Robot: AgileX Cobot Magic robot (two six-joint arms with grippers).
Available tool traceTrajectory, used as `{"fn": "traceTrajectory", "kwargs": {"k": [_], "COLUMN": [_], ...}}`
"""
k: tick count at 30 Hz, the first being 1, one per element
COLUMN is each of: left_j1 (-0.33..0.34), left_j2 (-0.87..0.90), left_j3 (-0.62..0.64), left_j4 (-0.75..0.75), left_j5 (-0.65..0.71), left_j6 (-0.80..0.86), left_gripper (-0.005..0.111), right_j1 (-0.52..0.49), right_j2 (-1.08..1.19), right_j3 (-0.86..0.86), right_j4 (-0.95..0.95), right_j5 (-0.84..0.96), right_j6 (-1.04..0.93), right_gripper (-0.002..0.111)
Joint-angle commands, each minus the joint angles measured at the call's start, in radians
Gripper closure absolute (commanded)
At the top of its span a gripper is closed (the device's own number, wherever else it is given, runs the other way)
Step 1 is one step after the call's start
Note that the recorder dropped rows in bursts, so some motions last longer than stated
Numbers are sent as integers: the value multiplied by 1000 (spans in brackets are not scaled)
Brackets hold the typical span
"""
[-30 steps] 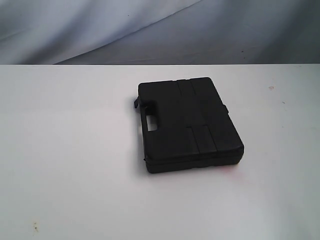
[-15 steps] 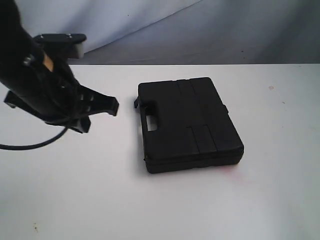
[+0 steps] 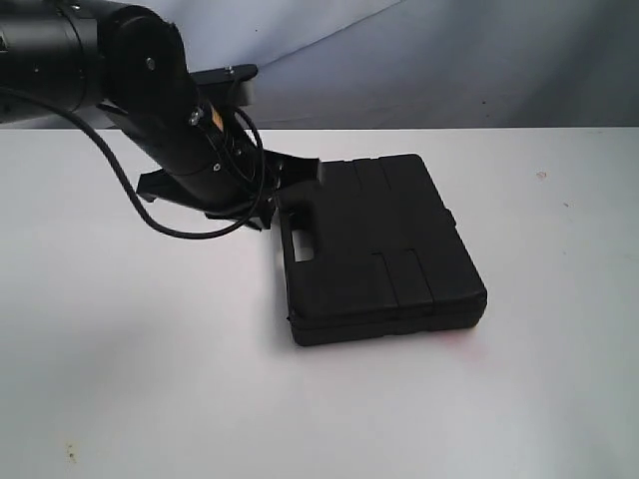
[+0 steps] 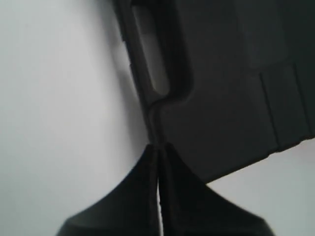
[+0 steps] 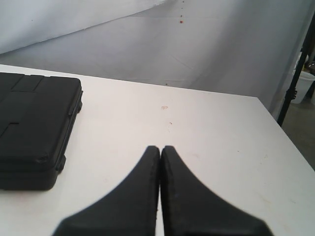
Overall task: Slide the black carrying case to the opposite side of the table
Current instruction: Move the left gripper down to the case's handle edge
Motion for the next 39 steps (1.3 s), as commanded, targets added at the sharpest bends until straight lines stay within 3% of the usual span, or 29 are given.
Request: {"fn": "traceTrajectory", "kwargs": {"k": [1, 4, 12, 20, 34, 39], "left_j1": [-5, -5, -5, 0, 30, 30], "left_j2": [3, 30, 228, 315, 332, 378], "left_j3": [-23, -65, -271, -349, -349, -357], "left_j4": [-35, -14, 106, 106, 162, 154], "left_j5": [-102, -89, 145, 155, 81, 109], "left_j6": [35, 18, -84, -151, -304, -304], "left_gripper": [107, 107, 107, 106, 106, 93], "right_j1": [-8, -8, -8, -8, -8, -8], "right_j2": [-3, -3, -3, -3, -3, -3], "right_j3": [4, 4, 4, 4, 4, 4], "right_j4": [0, 0, 0, 0, 0, 0], "right_j5": [-1, -1, -1, -1, -1, -1], "right_j6": [-2, -2, -2, -2, -2, 0], "right_gripper": [108, 108, 108, 108, 108, 108]}}
